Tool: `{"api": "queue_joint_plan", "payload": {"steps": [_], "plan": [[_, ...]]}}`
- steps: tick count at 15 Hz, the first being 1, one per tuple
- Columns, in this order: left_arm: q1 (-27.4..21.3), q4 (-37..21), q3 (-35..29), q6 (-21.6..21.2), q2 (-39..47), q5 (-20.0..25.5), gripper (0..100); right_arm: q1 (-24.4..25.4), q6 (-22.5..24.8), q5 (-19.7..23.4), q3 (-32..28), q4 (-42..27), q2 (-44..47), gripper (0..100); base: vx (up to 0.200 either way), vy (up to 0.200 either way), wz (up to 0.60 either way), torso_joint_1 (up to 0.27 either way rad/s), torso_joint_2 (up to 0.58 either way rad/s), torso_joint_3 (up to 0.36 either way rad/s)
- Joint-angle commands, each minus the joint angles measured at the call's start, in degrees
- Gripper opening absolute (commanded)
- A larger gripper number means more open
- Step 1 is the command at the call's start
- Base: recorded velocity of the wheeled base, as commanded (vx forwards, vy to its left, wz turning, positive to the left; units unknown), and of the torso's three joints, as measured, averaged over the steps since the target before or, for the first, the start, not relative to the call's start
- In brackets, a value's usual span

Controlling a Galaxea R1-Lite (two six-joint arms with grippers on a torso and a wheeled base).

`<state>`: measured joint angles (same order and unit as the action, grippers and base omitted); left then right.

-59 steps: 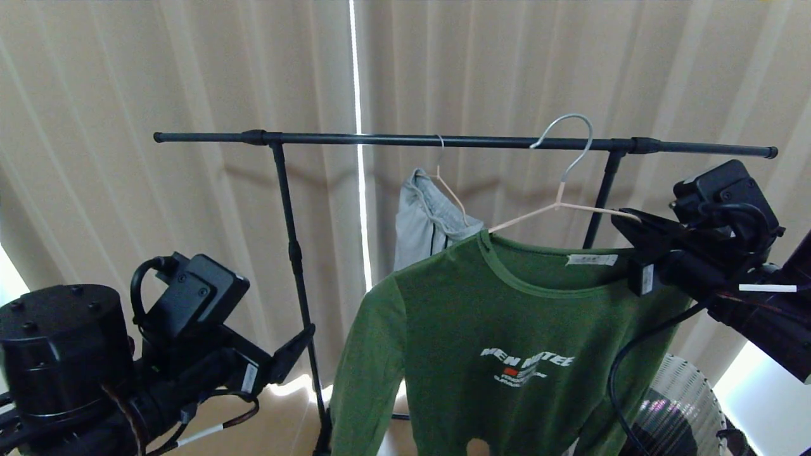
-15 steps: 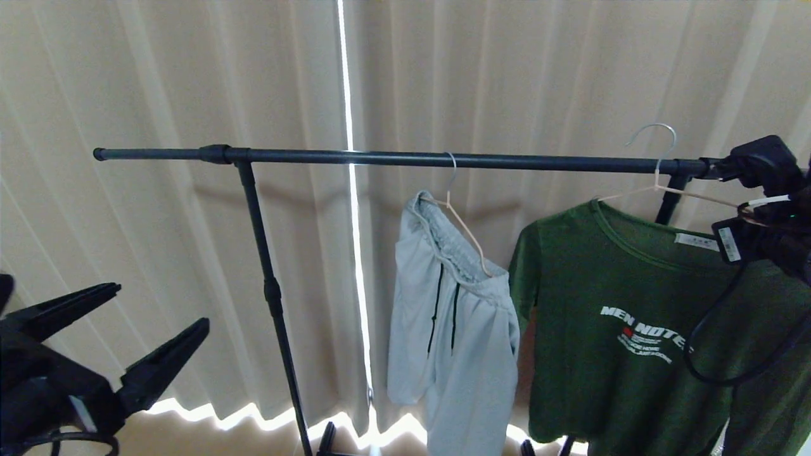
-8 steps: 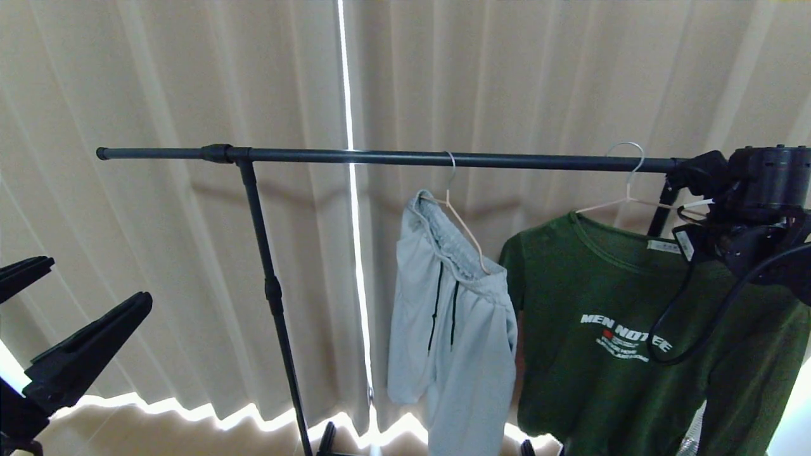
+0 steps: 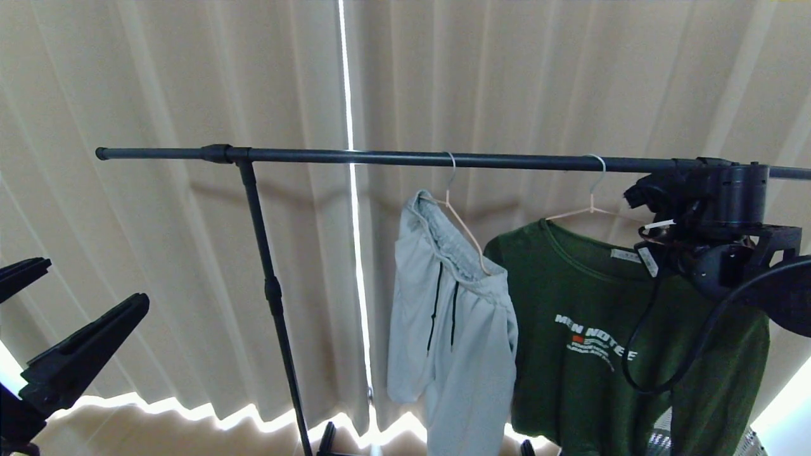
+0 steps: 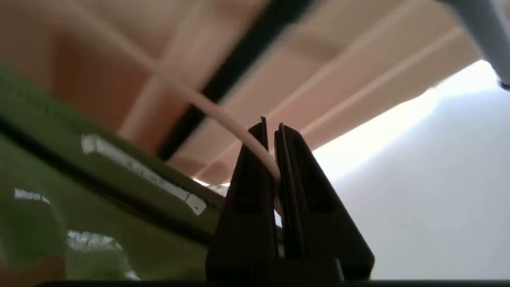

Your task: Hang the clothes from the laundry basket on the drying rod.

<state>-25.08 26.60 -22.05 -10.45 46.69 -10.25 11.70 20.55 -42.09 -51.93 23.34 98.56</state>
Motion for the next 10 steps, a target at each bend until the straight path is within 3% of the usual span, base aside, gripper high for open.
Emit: {"api": "queue_joint_plan", "payload": {"steps": [1, 6, 8, 10], "plan": [[0.0, 0.0, 0.0, 0.0, 0.3, 0.0, 100, 1.2, -0.3, 0.0, 1.5, -0.1, -1.2, 100, 0.0, 0.0, 0.0, 0.0, 0.0, 0.0], [0.2, 0.0, -0.1, 0.1, 0.7, 0.0, 100, 2.6, -5.0, 2.5, 5.9, 0.7, -4.1, 100, 0.0, 0.0, 0.0, 0.0, 0.0, 0.0], [1.0, 0.0, -0.1, 0.1, 1.3, 0.0, 100, 2.5, -7.9, 10.8, 10.0, 5.7, -6.9, 100, 0.0, 0.0, 0.0, 0.0, 0.0, 0.0], [2.0, 0.0, -0.1, 0.2, 2.6, 0.1, 100, 1.9, -8.2, 17.6, 14.8, 14.8, -8.7, 100, 0.0, 0.0, 0.0, 0.0, 0.0, 0.0]]}}
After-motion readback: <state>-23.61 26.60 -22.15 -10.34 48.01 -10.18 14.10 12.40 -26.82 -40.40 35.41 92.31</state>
